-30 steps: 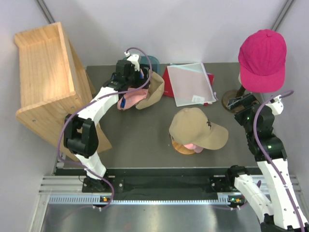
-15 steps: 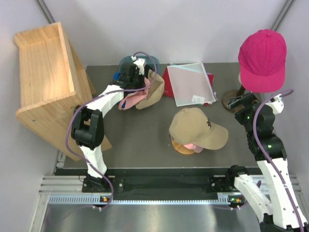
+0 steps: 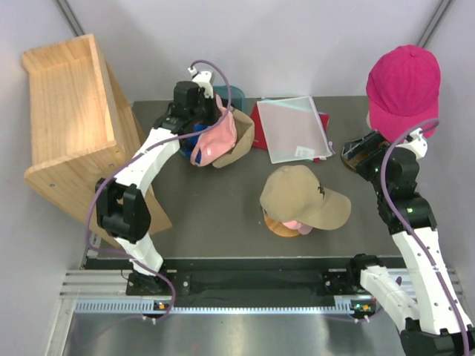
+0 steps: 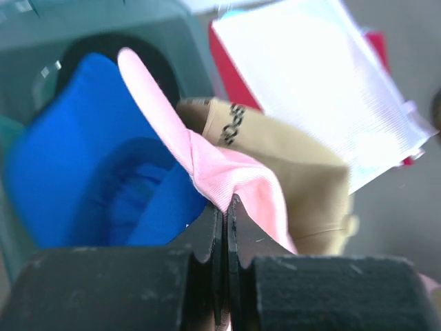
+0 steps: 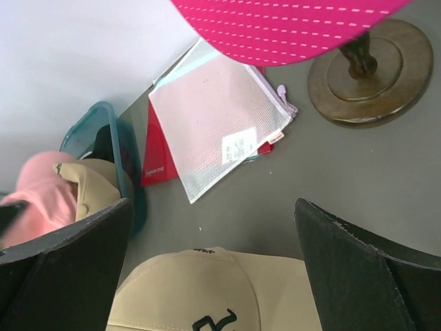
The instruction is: Stack the hats
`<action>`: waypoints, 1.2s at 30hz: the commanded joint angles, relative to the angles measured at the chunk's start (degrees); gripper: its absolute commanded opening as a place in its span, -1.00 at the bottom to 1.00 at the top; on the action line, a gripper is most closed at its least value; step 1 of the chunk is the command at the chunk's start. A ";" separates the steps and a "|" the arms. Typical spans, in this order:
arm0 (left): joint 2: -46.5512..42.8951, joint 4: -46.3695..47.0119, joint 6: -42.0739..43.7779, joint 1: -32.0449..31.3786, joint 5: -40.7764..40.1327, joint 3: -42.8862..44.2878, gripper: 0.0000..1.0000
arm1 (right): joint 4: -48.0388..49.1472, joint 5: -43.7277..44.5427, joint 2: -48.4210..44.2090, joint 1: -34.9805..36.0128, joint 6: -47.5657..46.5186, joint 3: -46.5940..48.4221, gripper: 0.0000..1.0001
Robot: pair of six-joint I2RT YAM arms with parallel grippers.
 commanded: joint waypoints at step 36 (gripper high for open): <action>-0.85 11.46 -12.01 2.77 13.07 15.97 -1.00 | 9.41 -9.54 4.52 -0.74 -4.57 4.17 0.99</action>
